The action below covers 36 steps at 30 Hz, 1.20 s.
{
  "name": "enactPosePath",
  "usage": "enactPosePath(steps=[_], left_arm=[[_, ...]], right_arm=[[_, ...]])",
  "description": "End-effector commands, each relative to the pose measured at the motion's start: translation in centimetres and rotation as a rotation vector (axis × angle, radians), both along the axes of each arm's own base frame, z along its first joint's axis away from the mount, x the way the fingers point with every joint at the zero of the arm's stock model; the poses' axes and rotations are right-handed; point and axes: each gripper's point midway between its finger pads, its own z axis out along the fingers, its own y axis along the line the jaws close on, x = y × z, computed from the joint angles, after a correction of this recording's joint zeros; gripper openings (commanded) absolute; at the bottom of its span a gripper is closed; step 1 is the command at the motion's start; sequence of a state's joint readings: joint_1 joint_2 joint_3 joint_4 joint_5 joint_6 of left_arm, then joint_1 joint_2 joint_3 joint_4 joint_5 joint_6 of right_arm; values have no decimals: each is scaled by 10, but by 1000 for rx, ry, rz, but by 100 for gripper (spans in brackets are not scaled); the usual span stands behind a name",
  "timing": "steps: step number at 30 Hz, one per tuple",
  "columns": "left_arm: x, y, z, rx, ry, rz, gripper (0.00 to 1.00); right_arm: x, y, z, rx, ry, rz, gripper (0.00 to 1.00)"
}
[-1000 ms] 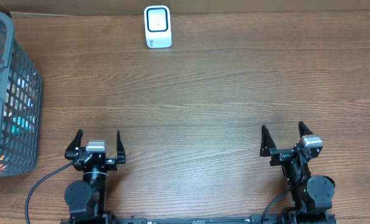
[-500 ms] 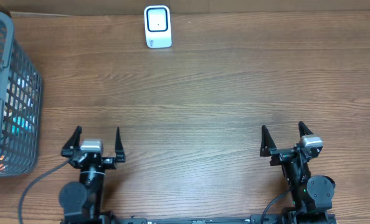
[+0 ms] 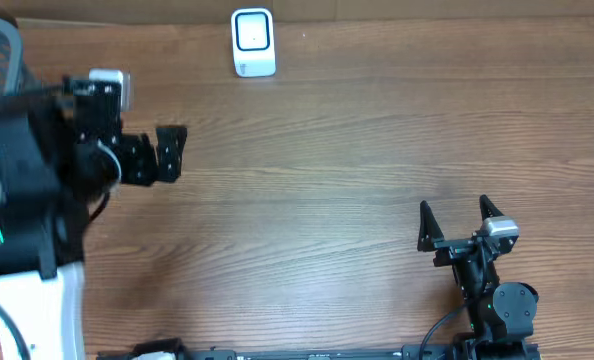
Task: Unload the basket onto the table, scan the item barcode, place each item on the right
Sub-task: 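Reach left gripper into basket and grasp green-lidded jar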
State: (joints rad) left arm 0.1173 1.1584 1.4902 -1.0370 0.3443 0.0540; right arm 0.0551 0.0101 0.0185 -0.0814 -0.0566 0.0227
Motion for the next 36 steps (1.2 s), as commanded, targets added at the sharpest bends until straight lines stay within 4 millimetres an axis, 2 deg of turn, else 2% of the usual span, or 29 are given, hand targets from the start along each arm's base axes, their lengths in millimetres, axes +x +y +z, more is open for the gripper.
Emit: enactPosePath(steps=[1,4,6,9,12,14,15,16,17,21,23,27,31,33,34,36], left_arm=[[29,-7,-1,-50,92,-36,100],[50,-4,-25,-59,155,-31,100],[65,2,-26,-87,145,13,100],[80,10,-9,-106,67,50,99],[88,35,26,-122,-31,154,100],[87,80,50,-131,-85,360,100],[86,93,54,-130,-96,418,100],[78,130,64,-106,-129,564,100],[73,152,68,-76,-148,640,99],[43,220,70,-2,-158,873,100],[28,241,66,1,-142,937,100],[8,273,47,-25,-76,1048,100],[-9,305,2,-90,72,1187,100],[-14,319,-28,-119,169,1232,100],[-17,325,-45,-130,228,1246,98],[-20,331,-67,-149,301,1266,95]], right_arm=[[0,3,-3,4,0,12,100],[0,3,-3,4,0,12,100],[0,3,-3,4,0,12,100],[0,3,-3,4,0,12,100],[0,3,-3,4,0,12,100],[0,3,-3,4,0,12,100],[0,3,-3,4,0,12,100],[0,3,-3,4,0,12,100],[0,3,-3,4,0,12,100],[0,3,-3,4,0,12,100],[0,3,-3,4,0,12,100],[0,3,-3,4,0,12,100],[0,3,-3,4,0,12,100],[0,3,-3,4,0,12,100],[0,3,-3,4,0,12,100],[0,3,-3,4,0,12,100]])
